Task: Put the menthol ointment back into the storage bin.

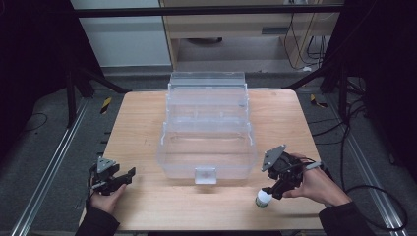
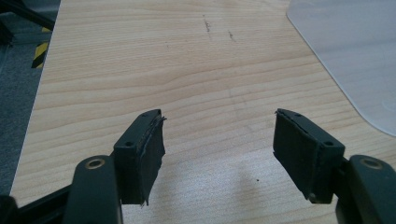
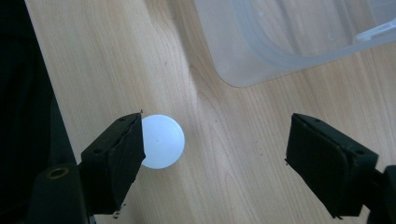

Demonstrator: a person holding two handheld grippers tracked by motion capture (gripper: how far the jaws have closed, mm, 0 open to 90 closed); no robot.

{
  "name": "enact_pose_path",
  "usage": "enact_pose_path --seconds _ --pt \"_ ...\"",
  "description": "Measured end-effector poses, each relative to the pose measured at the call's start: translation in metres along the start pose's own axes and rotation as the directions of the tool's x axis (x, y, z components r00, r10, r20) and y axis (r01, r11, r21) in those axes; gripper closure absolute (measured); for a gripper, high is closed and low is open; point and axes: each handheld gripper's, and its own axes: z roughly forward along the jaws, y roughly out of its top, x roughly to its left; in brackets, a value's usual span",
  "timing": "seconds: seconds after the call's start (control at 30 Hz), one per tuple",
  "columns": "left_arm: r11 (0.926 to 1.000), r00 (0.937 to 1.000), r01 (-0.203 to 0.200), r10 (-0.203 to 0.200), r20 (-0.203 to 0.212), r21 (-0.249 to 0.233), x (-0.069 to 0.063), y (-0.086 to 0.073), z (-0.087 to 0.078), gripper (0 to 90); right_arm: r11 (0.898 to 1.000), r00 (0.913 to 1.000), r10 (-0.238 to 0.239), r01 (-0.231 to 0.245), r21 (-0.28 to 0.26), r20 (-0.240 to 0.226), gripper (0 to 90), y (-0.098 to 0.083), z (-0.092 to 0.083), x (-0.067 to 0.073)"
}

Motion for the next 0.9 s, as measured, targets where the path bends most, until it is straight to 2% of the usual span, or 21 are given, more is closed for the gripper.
enact_pose_path --seconds 0.53,0.77,0.9 --pt "1.0 1.0 -0.001 0.001 -0.001 -0.001 0.0 0.0 0.0 33.0 0.994 0.9953 -0.079 0.083 0.066 -0.057 24.4 0.002 0.011 0.012" --pt "1.0 1.0 -0.001 0.001 -0.002 -0.001 0.0 0.0 0.0 33.0 0.983 0.988 -0.13 0.139 0.117 -0.083 28.1 -0.001 0.02 0.017" --pt "1.0 1.0 -0.001 0.001 -0.002 -0.001 0.0 0.0 0.0 32.9 0.979 0.9843 -0.141 0.155 0.136 -0.105 30.6 -0.002 0.024 0.019"
